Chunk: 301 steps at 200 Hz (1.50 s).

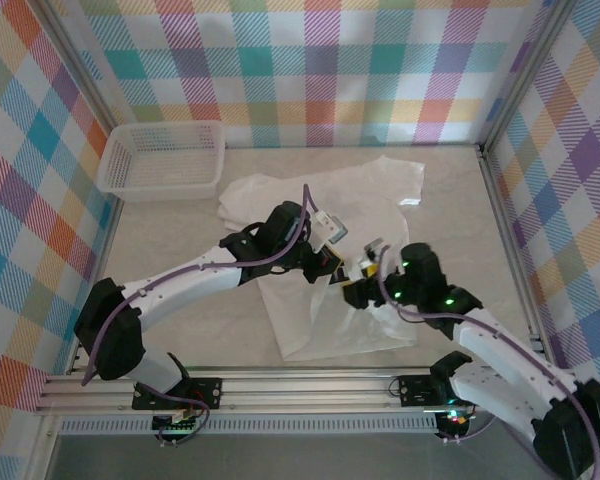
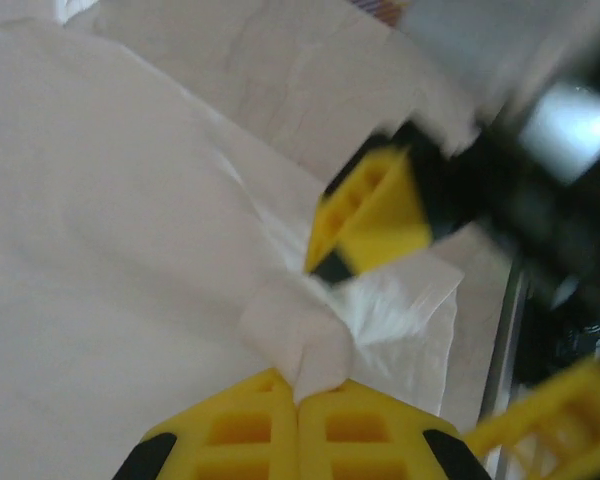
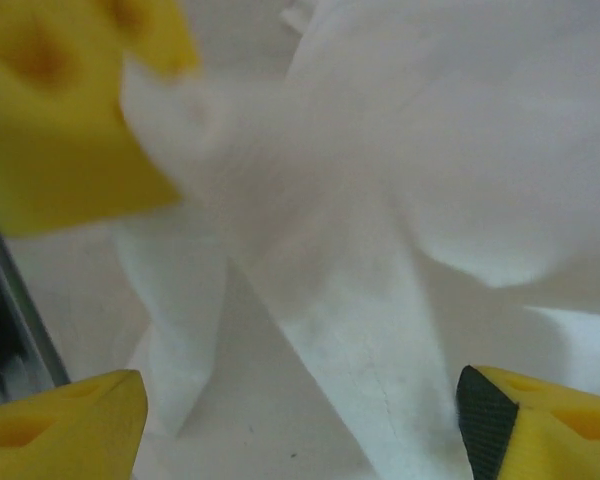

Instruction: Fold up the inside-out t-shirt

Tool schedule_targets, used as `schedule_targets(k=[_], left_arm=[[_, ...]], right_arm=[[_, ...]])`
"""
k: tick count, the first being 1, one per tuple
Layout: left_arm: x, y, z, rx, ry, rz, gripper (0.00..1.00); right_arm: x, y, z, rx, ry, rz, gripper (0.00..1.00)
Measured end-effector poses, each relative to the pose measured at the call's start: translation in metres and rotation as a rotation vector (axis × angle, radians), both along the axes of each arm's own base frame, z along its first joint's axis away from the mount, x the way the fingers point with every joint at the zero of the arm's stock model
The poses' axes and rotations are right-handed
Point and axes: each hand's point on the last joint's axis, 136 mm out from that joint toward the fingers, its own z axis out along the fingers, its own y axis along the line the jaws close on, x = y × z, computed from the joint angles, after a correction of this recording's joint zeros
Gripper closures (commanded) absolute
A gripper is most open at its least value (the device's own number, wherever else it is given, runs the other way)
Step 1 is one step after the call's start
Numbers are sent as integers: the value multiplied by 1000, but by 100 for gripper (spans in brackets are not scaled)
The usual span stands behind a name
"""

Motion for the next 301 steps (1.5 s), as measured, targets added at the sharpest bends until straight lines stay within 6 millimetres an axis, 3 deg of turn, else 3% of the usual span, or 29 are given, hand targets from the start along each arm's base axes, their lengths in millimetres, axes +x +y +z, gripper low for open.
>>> schedule_targets(k=[10, 27, 47, 63, 93, 104, 110, 130, 165, 188, 200, 204, 213, 223, 235, 256, 267, 283, 301], left_arm=[[-1, -1, 2, -9, 1, -5, 100], [-2, -1, 3, -12, 3, -9, 100], [-4, 0, 2, -12, 5, -11, 100], [-7, 4, 1, -11, 6, -12, 92], [-10, 7, -14, -1, 12, -12, 39], [-13, 8, -24, 2, 16, -13, 11], [-14, 7, -30, 6, 14, -15, 1], [-22, -2, -54, 26, 22, -21, 0], [-20, -27, -85, 54, 0, 3, 0], [5, -25, -99, 84, -51, 145, 0], [21, -17, -101, 109, -89, 246, 7], [27, -13, -101, 119, -106, 283, 11], [38, -4, -100, 136, -132, 359, 32], [49, 6, -95, 141, -150, 428, 70], [55, 16, -87, 139, -154, 472, 100], [56, 31, -59, 106, -126, 479, 100], [54, 32, -39, 79, -110, 465, 100], [52, 29, -11, 28, -96, 442, 100], [47, 27, 3, 0, -82, 416, 100]], right_arm=[[8, 1, -13, -67, -25, -36, 25], [35, -18, -29, -201, -87, -186, 51], [55, -38, -31, -300, -158, -294, 100], [60, -43, -24, -316, -198, -317, 100], [55, -43, 7, -245, -276, -309, 100], [51, -40, 22, -198, -303, -296, 100], [49, -39, 29, -177, -315, -290, 100], [43, -35, 44, -133, -330, -260, 100], [41, -32, 55, -118, -331, -245, 100], [41, -33, 55, -123, -326, -245, 100], [41, -34, 55, -132, -322, -251, 100], [42, -35, 55, -137, -322, -256, 100], [44, -40, 55, -154, -325, -281, 100], [48, -47, 53, -181, -330, -317, 100], [52, -56, 51, -222, -341, -365, 97], [55, -66, 44, -285, -362, -389, 85], [55, -66, 38, -310, -360, -372, 73], [47, -54, 31, -305, -342, -274, 61], [31, -33, 27, -250, -311, -132, 58]])
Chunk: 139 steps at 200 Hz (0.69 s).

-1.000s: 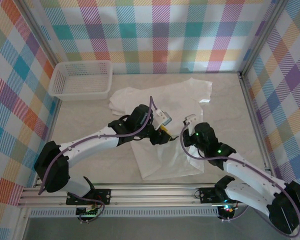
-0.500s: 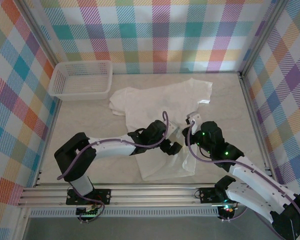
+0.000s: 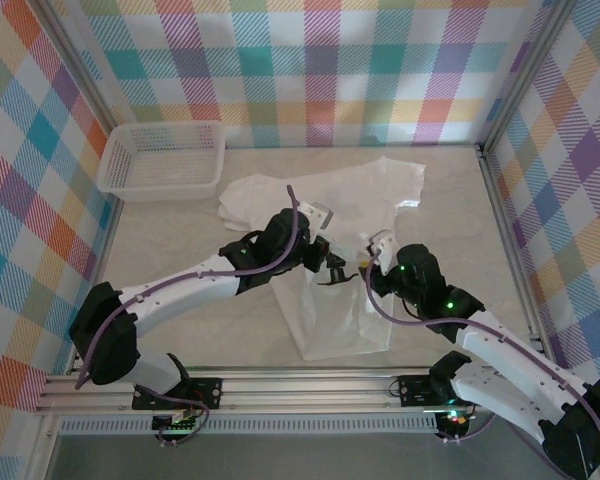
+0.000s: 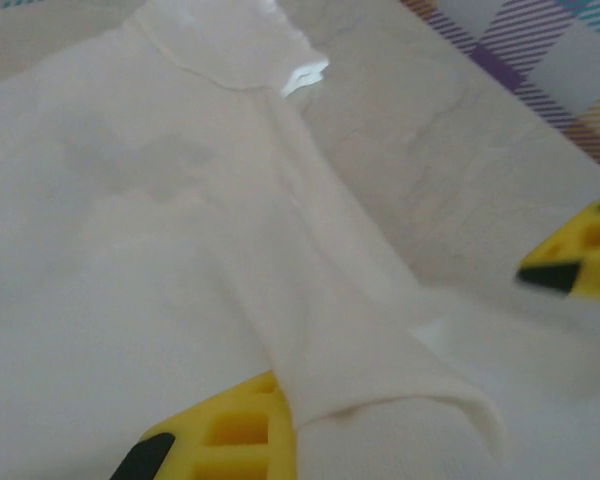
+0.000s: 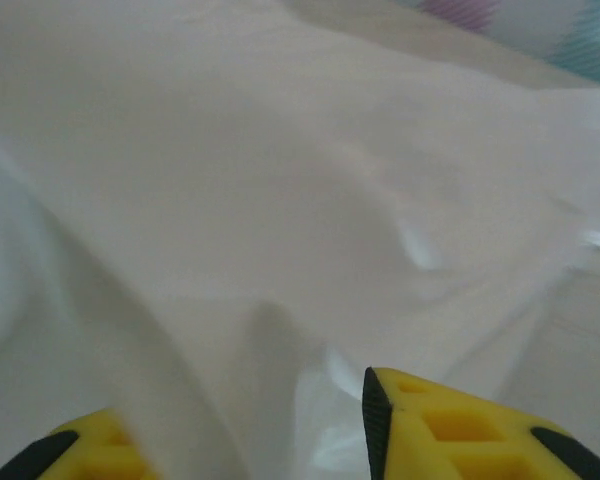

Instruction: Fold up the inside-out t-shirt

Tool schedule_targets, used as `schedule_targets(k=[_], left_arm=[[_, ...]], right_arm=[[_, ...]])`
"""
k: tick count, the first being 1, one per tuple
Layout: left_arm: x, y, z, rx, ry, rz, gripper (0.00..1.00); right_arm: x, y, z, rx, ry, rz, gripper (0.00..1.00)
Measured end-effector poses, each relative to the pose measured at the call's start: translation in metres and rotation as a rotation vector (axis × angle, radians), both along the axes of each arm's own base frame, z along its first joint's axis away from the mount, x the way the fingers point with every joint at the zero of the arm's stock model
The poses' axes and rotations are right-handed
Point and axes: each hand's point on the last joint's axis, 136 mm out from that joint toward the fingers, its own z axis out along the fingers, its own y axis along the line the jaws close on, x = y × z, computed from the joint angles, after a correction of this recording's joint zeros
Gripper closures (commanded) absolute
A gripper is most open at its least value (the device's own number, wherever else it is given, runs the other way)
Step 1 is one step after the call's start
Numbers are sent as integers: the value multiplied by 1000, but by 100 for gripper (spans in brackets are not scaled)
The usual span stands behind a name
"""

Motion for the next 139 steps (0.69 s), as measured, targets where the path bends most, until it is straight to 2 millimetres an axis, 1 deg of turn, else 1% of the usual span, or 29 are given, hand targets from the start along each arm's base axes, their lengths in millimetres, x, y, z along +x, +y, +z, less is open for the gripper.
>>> schedule_targets(k=[19, 33, 46, 55, 67, 73, 79, 87, 103, 116, 127, 139], left_arm=[[-5, 0, -3, 3, 32, -21, 100], [-10, 0, -8, 11, 62, -34, 100], [-13, -1, -8, 11, 82, -45, 100], [-14, -2, -6, 11, 88, -49, 100], [-14, -3, -1, 3, 87, -51, 100], [-13, -4, 2, -1, 84, -52, 100], [-13, -4, 4, -5, 83, -54, 100], [-13, -5, 6, -10, 81, -56, 100], [-14, -6, 9, -10, 89, -64, 100], [-15, -7, 15, -13, 94, -72, 100], [-15, -7, 21, -15, 94, -73, 100], [-15, -7, 27, -19, 91, -73, 100]], right_arm=[[-23, 26, 4, 62, 32, 149, 57], [-41, 47, 10, 91, 13, 249, 58], [-60, 69, 10, 89, -22, 343, 59], [-69, 82, 7, 68, -55, 393, 65], [-74, 95, 0, 39, -97, 426, 79], [-69, 99, -7, 13, -126, 415, 88], [-62, 100, -16, -21, -153, 392, 93], [-50, 98, -30, -87, -201, 361, 98], [-27, 93, -65, -270, -282, 322, 100], [-11, 89, -89, -413, -337, 321, 100], [0, 86, -101, -505, -377, 324, 100], [11, 83, -107, -566, -412, 319, 99]])
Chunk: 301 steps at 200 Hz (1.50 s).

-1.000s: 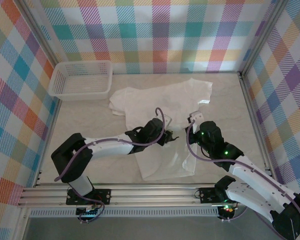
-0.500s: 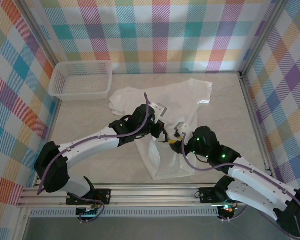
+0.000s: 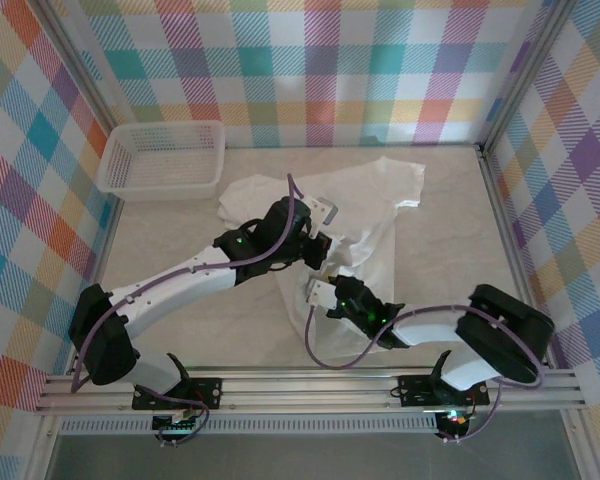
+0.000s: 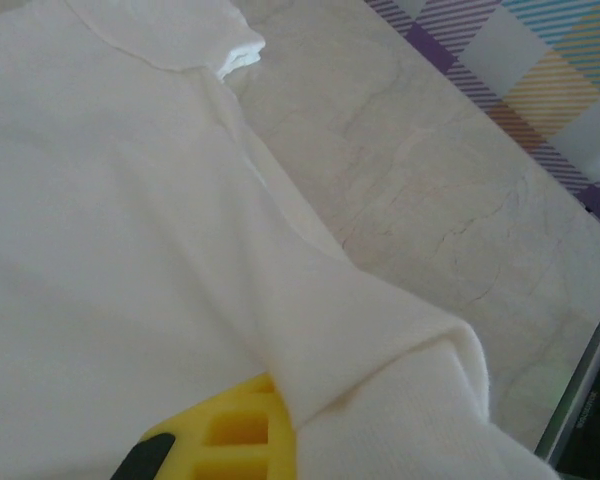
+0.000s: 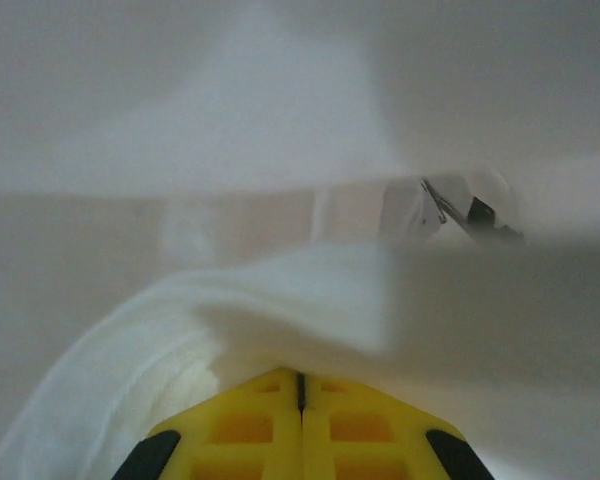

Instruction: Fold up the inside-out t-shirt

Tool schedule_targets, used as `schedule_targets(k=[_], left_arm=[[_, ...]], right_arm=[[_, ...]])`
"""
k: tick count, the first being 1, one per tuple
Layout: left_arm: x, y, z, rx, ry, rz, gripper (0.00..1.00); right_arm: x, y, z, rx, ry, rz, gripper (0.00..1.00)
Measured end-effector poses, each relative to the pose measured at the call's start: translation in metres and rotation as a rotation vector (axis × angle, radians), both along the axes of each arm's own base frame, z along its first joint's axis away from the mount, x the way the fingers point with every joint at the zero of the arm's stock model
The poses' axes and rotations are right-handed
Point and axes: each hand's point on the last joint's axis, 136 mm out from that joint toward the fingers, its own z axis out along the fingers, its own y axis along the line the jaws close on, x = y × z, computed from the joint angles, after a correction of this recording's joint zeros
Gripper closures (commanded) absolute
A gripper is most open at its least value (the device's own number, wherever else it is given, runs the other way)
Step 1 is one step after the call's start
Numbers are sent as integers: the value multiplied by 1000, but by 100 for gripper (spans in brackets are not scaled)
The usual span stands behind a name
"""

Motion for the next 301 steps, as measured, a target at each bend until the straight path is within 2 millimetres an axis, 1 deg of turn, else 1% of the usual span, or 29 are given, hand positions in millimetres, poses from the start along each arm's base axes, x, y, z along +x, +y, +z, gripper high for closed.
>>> schedule_targets(k=[12, 25, 39, 52, 60, 70, 78, 86, 93, 105, 122, 136, 167, 186, 201, 214, 225, 234, 241, 245, 254, 258, 269, 276, 282, 290, 296, 301], left_arm=[[0, 0, 4, -1, -2, 1, 100], [1, 1, 5, 2, -2, 5, 100], [1, 3, 2, 17, 4, 12, 100], [1, 6, 1, 32, 7, 22, 100], [1, 8, 1, 39, 8, 28, 100], [2, 9, 2, 44, 5, 34, 100], [3, 10, 2, 49, 7, 38, 100], [3, 11, 1, 54, 8, 40, 100], [3, 11, 1, 56, 9, 41, 100], [3, 12, 1, 59, 9, 44, 100], [3, 13, 1, 60, 9, 46, 100], [4, 13, 1, 60, 10, 47, 100], [4, 14, 0, 64, 13, 50, 100], [4, 16, -2, 73, 17, 52, 100], [5, 19, -3, 83, 14, 65, 100], [8, 21, -3, 85, 12, 75, 100], [9, 22, -3, 89, 10, 80, 100], [9, 24, -4, 97, 9, 84, 100], [10, 26, -6, 107, 9, 90, 100], [9, 27, -7, 117, 10, 93, 100], [10, 31, -10, 139, 7, 98, 100], [10, 32, -11, 148, 6, 99, 100], [9, 35, -14, 168, 5, 93, 100], [9, 35, -16, 177, 0, 83, 100], [8, 36, -19, 184, -3, 72, 100], [5, 37, -25, 197, -3, 54, 99], [2, 37, -30, 206, 0, 40, 94], [0, 38, -36, 215, 5, 24, 87]], right_arm=[[9, -2, 5, -6, -39, -7, 99], [14, -2, 18, 22, -69, -7, 98], [11, 0, 42, 95, -78, 14, 95], [0, 6, 75, 207, -84, 66, 88], [-8, 8, 97, 277, -89, 102, 78], [-21, 9, 120, 368, -77, 150, 57], [-31, 9, 132, 416, -65, 184, 46], [-37, 8, 140, 456, -46, 196, 38], [-38, 5, 143, 489, -31, 183, 32], [-38, -1, 145, 559, 6, 133, 30], [-34, -5, 140, 610, 55, 68, 26], [-29, -4, 131, 635, 97, 23, 24], [-14, 5, 98, 608, 180, -62, 20], [1, 7, 91, 593, 177, -139, 23], [15, 0, 91, 588, 140, -236, 32], [29, -14, 90, 570, 85, -345, 42], [39, -32, 86, 543, 47, -437, 48], [46, -50, 83, 538, 37, -515, 57], [51, -68, 82, 544, 33, -583, 64], [54, -77, 83, 542, 28, -614, 70], [59, -100, 86, 575, 29, -694, 92], [61, -109, 89, 590, 26, -722, 100], [64, -128, 96, 642, 28, -777, 100], [64, -131, 100, 667, 34, -778, 100], [64, -128, 103, 686, 47, -752, 100], [60, -119, 107, 707, 79, -692, 100], [57, -110, 109, 714, 104, -641, 100], [54, -104, 111, 720, 123, -601, 100]])
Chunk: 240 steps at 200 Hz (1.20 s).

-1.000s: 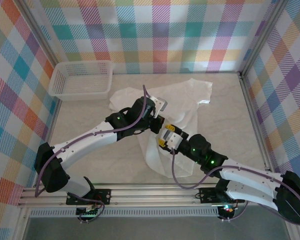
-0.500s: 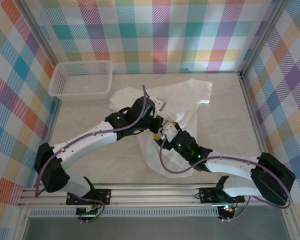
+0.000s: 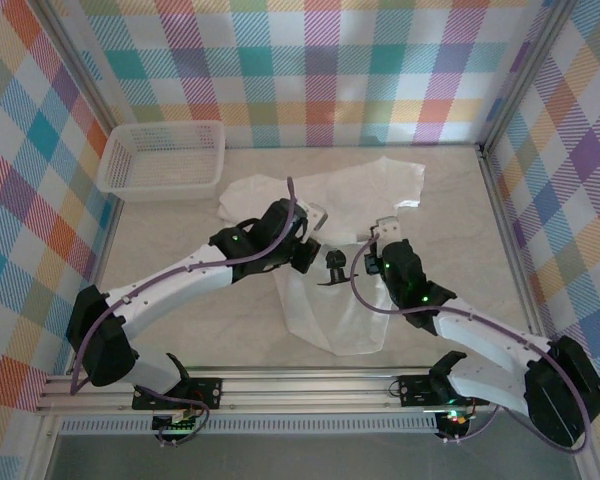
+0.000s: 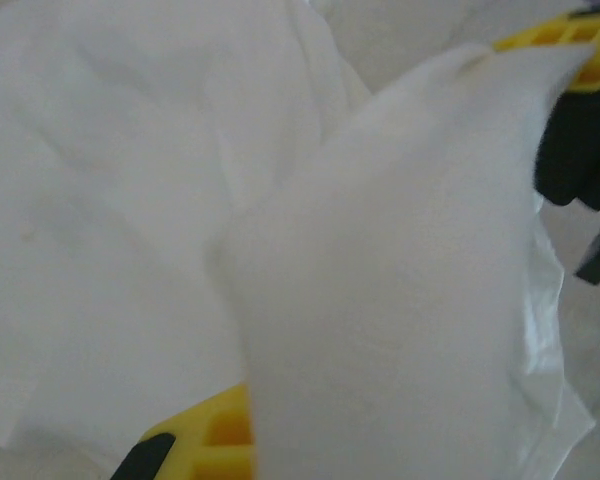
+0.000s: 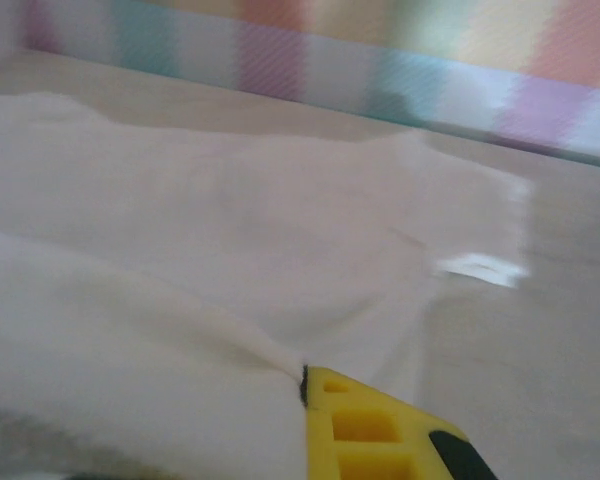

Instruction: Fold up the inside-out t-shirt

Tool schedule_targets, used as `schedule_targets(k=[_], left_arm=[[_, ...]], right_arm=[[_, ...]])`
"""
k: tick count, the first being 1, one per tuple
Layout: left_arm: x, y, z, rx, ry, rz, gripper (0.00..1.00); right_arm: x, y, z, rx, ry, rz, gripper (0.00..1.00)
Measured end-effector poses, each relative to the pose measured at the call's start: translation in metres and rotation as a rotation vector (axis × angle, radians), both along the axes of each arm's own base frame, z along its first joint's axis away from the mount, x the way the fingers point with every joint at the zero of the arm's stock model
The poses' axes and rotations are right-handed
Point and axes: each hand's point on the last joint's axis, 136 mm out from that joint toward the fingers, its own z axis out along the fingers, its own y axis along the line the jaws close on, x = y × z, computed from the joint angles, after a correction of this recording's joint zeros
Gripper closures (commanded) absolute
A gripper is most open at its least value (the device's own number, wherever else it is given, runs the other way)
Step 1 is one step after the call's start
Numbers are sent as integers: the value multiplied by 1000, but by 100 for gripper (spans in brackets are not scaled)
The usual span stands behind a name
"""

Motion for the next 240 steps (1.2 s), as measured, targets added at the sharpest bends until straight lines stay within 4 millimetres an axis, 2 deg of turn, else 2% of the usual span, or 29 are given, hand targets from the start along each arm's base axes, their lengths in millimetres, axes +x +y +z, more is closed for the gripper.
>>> schedule_targets(k=[6, 20, 28, 40, 49, 53, 67, 114, 132, 145, 150, 152, 160, 162, 177, 194, 201, 208, 216, 240], left_arm=[[-3, 0, -6, 7, 6, -18, 78], [-10, -3, -22, 8, 23, -63, 49], [-13, -6, -29, 4, 31, -91, 36], [-16, -12, -37, -14, 38, -125, 20], [-15, -18, -41, -29, 42, -143, 15], [-15, -21, -43, -32, 39, -154, 9], [-10, -31, -47, -55, 34, -171, 0], [0, -58, -60, -105, 43, -215, 0], [4, -67, -63, -127, 52, -213, 10], [8, -68, -66, -129, 58, -187, 30], [10, -67, -67, -125, 55, -179, 42], [11, -66, -67, -124, 55, -167, 50], [14, -64, -67, -119, 48, -148, 95], [15, -64, -67, -118, 44, -143, 100], [20, -60, -65, -120, 44, -108, 100], [22, -59, -57, -123, 67, -90, 100], [23, -61, -49, -132, 73, -89, 100], [25, -64, -40, -148, 75, -88, 100], [27, -68, -28, -170, 68, -87, 100], [30, -71, -5, -215, 52, -77, 100]], right_arm=[[-4, 8, 2, 12, 4, 51, 100], [-10, 19, 4, 20, 17, 132, 100], [-14, 24, 5, 22, 25, 167, 100], [-18, 30, 7, 23, 30, 209, 100], [-21, 32, 9, 22, 31, 233, 100], [-21, 33, 10, 22, 32, 241, 100], [-24, 38, 14, 28, 33, 270, 100], [-29, 42, 21, 41, 31, 309, 100], [-30, 41, 19, 33, 36, 308, 100], [-31, 40, 20, 26, 35, 305, 100], [-31, 38, 19, 22, 35, 301, 100], [-31, 38, 20, 19, 33, 299, 100], [-31, 35, 21, 11, 28, 288, 100], [-30, 34, 21, 9, 27, 285, 100], [-29, 26, 25, -15, 8, 259, 100], [-27, 18, 26, -45, -2, 237, 90], [-28, 17, 23, -57, 6, 240, 83], [-29, 17, 19, -69, 19, 251, 70], [-32, 19, 15, -75, 35, 273, 63], [-53, 31, 17, -32, 45, 368, 59]])
